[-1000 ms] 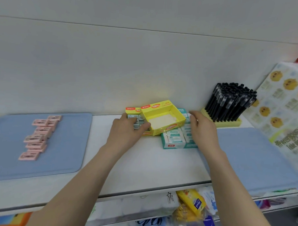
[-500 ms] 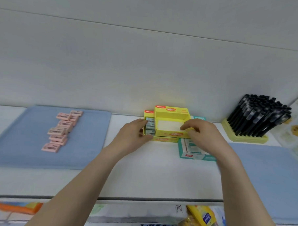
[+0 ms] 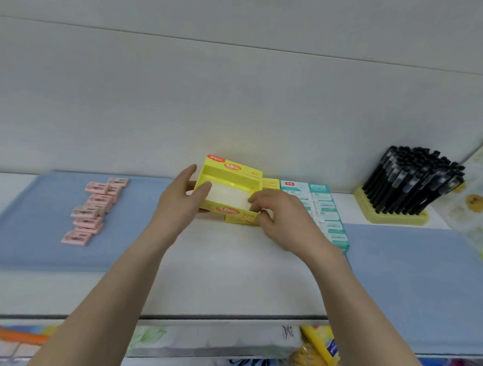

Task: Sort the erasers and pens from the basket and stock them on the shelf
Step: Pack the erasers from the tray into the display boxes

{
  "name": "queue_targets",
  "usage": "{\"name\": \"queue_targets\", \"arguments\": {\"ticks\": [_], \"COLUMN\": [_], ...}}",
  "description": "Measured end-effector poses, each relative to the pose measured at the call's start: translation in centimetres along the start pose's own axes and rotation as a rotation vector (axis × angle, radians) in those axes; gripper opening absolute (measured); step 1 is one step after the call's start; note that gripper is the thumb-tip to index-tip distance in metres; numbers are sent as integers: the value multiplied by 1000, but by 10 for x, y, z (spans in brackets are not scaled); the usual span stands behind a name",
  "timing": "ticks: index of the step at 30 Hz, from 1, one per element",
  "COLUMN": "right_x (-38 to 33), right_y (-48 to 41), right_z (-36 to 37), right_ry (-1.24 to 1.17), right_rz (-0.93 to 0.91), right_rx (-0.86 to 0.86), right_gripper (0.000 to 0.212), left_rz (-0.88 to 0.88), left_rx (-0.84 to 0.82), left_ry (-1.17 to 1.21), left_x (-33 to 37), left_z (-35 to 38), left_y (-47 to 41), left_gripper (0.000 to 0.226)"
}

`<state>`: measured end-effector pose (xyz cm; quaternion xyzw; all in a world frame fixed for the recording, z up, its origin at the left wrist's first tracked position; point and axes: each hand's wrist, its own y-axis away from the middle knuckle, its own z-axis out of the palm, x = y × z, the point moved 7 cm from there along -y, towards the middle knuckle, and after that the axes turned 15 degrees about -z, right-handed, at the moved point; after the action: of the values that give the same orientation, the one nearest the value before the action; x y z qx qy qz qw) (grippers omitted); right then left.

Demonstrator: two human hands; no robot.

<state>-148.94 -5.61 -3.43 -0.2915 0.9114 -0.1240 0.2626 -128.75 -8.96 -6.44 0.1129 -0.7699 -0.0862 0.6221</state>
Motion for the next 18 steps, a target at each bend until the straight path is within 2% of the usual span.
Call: {"name": "queue_targets", "arguments": {"ticks": [2,4,6,8,13,15,18], "right_x": [-5,-6,-1,4,12,14,15], "right_y": [-10,-18,-22,-23,-18,-16,-18], "right_z": [10,21,34,41,36,35,36], "right_ry": [-55,-85,-6,86,106,109,113], "right_rz": [-19,-49,-45,-29,-10,-4,-10], "right_rx": [4,-20,-108,-161,-111,-112,-117], "right_gripper": [36,41,40,37,15,12,10], "left_rz": [77,130,165,152,55,62,79], "left_rx": [120,338,475,487,439,466,522], "left_ry": [-117,-247,-378,-496,-664,-711,-905], "left_x": [-2,-5,-7,-14,-29,-28,-25], "left_z": [-24,-52,-67,-64,-33,-29,-30], "left_y": [0,4,8,4,-1,-2,-3], "left_gripper": [55,50,45,39,48,51,56]}}
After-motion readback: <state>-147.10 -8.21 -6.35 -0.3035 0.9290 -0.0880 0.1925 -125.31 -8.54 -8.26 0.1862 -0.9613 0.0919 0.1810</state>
